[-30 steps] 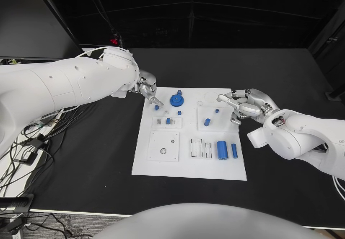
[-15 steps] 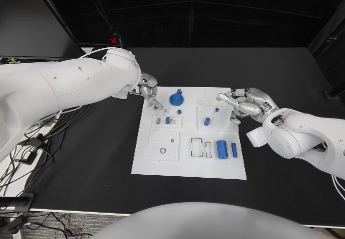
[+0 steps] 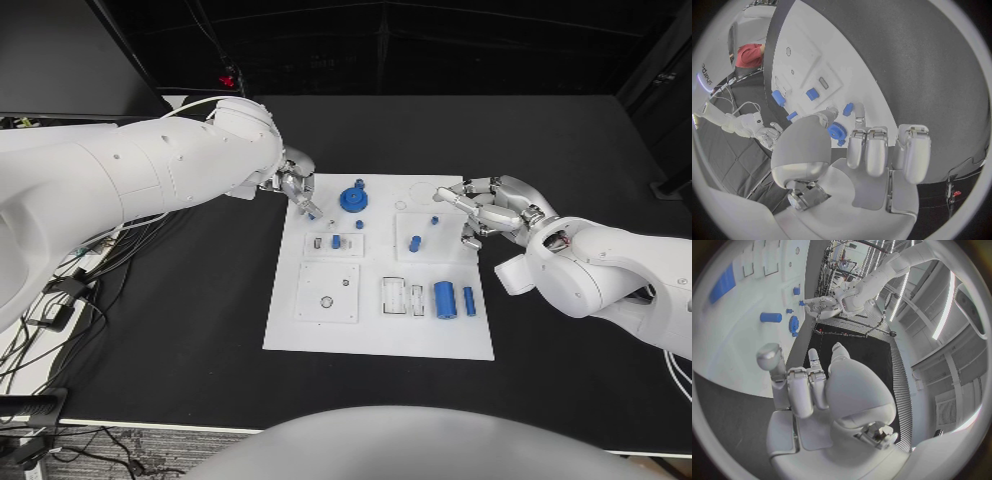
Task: Assemble the parts on the task board
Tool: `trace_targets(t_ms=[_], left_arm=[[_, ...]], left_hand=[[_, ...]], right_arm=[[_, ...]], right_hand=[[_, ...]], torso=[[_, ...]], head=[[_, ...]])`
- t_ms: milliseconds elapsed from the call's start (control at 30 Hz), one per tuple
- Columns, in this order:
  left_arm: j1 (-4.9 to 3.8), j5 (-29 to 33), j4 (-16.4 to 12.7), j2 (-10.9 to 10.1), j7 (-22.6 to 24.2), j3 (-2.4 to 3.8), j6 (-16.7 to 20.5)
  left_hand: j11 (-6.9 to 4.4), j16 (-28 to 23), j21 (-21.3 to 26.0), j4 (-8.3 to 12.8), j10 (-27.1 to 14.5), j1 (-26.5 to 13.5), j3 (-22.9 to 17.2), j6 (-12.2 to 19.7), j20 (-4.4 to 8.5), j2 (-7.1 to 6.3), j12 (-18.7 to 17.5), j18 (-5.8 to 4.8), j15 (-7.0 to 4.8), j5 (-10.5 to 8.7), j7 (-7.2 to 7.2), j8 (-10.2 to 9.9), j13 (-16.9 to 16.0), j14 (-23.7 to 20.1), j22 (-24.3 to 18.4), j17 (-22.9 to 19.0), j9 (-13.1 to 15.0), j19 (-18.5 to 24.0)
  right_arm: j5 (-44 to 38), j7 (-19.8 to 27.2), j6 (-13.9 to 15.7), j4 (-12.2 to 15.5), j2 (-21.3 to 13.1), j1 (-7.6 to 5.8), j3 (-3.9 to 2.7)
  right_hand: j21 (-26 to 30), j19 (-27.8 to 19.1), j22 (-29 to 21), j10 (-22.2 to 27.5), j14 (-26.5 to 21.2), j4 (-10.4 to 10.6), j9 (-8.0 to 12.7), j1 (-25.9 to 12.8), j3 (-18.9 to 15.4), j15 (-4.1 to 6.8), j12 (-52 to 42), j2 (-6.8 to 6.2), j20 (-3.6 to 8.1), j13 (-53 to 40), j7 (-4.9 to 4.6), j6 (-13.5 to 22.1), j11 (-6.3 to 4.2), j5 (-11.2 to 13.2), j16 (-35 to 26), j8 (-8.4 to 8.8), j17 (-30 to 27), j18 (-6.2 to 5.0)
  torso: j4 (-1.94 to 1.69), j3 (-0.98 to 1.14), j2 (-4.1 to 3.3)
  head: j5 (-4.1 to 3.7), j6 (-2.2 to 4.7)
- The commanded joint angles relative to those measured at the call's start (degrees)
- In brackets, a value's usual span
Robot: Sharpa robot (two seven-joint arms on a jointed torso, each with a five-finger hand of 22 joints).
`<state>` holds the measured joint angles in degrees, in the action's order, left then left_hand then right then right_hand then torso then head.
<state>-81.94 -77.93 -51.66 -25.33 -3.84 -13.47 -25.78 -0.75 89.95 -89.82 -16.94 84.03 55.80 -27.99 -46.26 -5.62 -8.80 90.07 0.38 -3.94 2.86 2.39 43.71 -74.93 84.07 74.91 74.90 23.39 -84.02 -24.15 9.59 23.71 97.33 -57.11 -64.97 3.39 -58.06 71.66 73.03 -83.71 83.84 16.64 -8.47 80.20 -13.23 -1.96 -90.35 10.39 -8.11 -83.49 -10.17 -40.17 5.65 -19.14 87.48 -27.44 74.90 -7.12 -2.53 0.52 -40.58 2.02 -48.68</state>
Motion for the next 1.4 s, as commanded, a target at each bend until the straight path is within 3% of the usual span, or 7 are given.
trace_targets(t_ms=[33,200,367,500,1400], left_arm=[[-0.02,0.23,0.34,0.18,0.28,0.03,-0.86],[0.08,0.23,0.78,0.38,0.4,0.03,-1.02],[0.24,0.23,1.33,0.72,0.54,0.03,-1.55],[0.49,0.23,1.9,1.16,0.76,0.03,-2.56],[1.01,0.23,2.8,1.81,1.73,0.04,-4.25]], left_hand=[[-0.42,0.05,-0.18,0.01,5.97,1.04,-0.58,0.35,0.52,0.29,-0.07,-0.38,-0.38,-0.09,-0.24,-0.49,-15.07,5.93,15.09,15.1,0.07,-5.98],[-0.36,0.05,-0.18,0.07,5.97,1.79,-0.91,0.48,0.5,0.73,-0.07,-0.38,-0.34,-0.09,-0.17,-0.81,-15.07,5.93,15.09,15.1,0.12,-5.98],[-0.29,0.05,-0.18,0.15,5.97,3.39,-1.9,0.67,0.45,2.25,-0.07,-0.38,-0.29,-0.11,-0.1,-1.18,-15.07,5.93,15.09,15.1,0.31,-5.98],[-0.13,0.05,-0.18,0.03,5.97,3.19,-1.95,0.85,0.42,2.67,-0.07,-0.38,-0.23,-0.12,0.12,-1.41,-15.07,5.93,15.09,15.1,0.38,-5.98],[0.17,0.05,-0.18,0.09,5.97,1.84,-1.64,0.94,0.34,2.93,-0.07,-0.38,0.11,-0.12,0.36,-1.97,-15.07,5.93,15.09,15.1,0.64,-5.98]], right_arm=[[-0.13,0.32,-0.21,0.13,0.05,-0.07,-0.03],[-0.13,0.33,-0.22,0.13,0.09,-0.07,-0.03],[-0.13,0.34,-0.24,0.1,0.14,-0.07,-0.03],[-0.13,0.34,-0.22,0.06,0.15,-0.07,-0.03],[-0.13,0.34,-0.29,-0.05,0.29,-0.07,-0.03]], right_hand=[[0.1,-0.32,0.05,-6.29,3.19,0.07,0.06,0.52,-0.26,-0.01,0.35,0.2,0.0,-6.51,0.03,0.42,0.07,-0.39,-0.06,-0.34,10.26,-0.3],[0.1,-0.32,0.05,-6.29,3.19,0.07,0.06,0.52,-0.26,-0.01,0.35,0.2,0.0,-6.51,0.03,0.42,0.07,-0.39,-0.06,-0.34,10.26,-0.3],[0.1,-0.32,0.05,-6.29,3.19,0.07,0.06,0.52,-0.26,-0.01,0.35,0.2,0.0,-6.51,0.03,0.42,0.07,-0.39,-0.06,-0.34,10.26,-0.3],[0.16,-0.34,0.04,-6.29,3.2,0.06,0.08,0.56,-0.32,-0.01,0.35,0.2,0.0,-6.51,0.03,0.46,0.06,-0.4,-0.05,-0.39,10.27,-0.32],[0.16,-0.34,0.04,-6.29,3.2,0.06,0.08,0.56,-0.32,-0.01,0.35,0.2,0.0,-6.51,0.03,0.46,0.06,-0.4,-0.05,-0.39,10.27,-0.32]], torso=[[0.0,0.02,0.0],[0.01,0.01,0.01],[0.02,0.0,-0.02],[-0.03,0.04,0.01],[-0.01,0.01,0.01]], head=[[0.04,-0.01],[0.0,-0.03],[-0.06,-0.05],[-0.05,-0.16],[-0.25,-0.3]])
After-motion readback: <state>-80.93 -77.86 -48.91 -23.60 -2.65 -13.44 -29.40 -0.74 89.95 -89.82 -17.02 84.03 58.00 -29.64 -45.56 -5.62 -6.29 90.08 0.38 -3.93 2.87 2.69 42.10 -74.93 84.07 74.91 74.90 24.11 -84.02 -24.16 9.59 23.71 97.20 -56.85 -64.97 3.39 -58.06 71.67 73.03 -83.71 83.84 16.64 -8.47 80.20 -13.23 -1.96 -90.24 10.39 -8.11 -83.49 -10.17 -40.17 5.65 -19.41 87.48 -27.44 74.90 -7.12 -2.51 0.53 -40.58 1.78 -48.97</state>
